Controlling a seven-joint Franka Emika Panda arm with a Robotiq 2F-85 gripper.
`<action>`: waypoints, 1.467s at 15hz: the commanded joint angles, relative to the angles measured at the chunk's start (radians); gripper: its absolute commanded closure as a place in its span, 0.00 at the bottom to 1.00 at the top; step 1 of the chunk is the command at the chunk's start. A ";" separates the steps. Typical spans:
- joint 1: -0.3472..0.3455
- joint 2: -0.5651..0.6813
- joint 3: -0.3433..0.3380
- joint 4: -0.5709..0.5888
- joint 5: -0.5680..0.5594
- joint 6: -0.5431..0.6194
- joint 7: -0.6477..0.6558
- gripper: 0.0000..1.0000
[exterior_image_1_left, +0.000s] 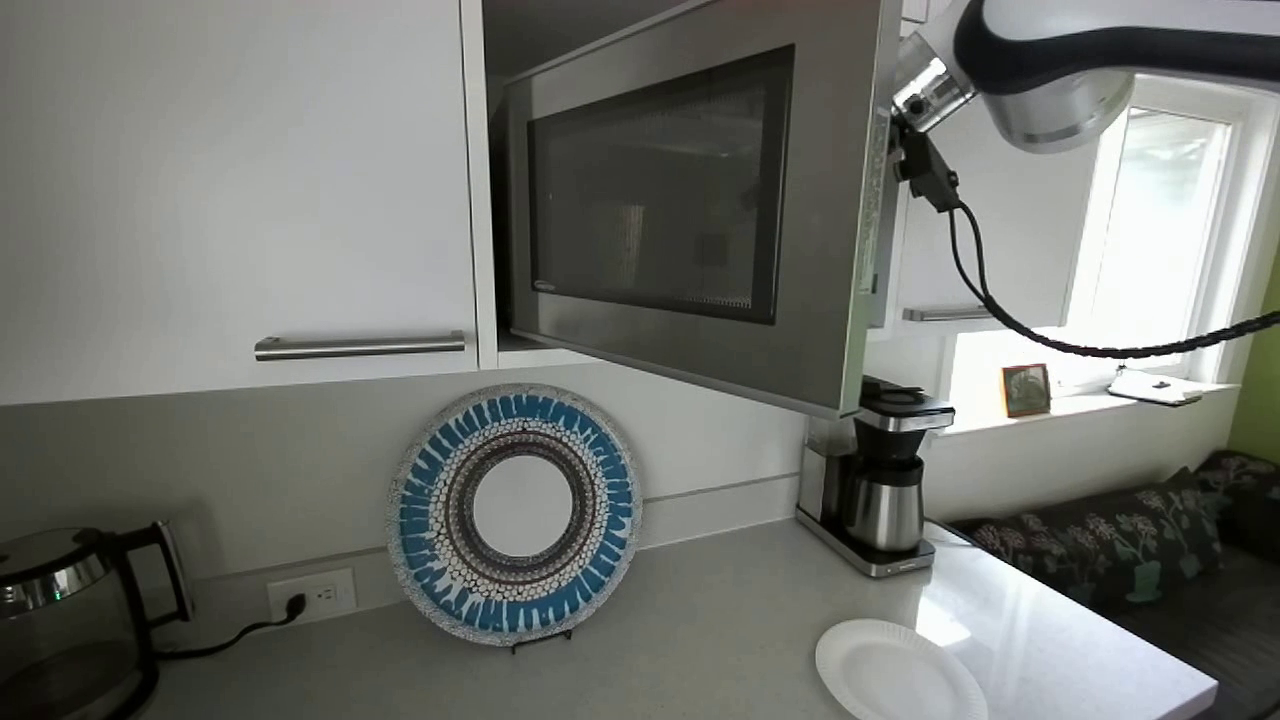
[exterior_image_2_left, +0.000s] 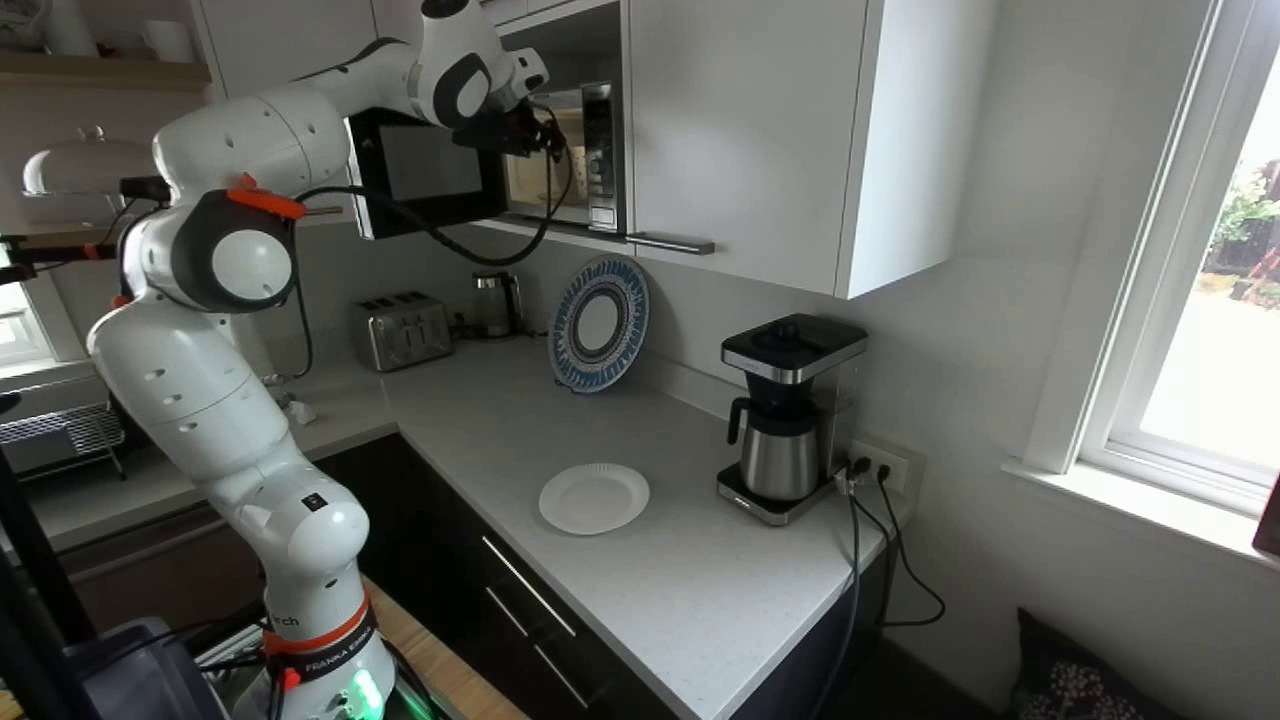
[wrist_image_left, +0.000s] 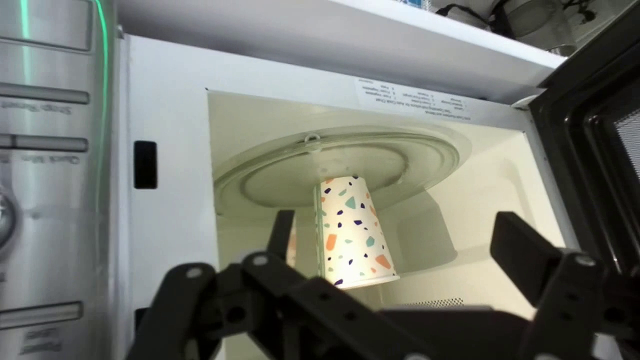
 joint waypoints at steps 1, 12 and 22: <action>0.053 -0.123 -0.100 -0.103 0.094 -0.076 -0.120 0.00; 0.045 -0.320 -0.165 -0.231 -0.046 -0.163 -0.156 0.00; 0.074 -0.439 -0.217 -0.329 -0.030 -0.161 -0.212 0.00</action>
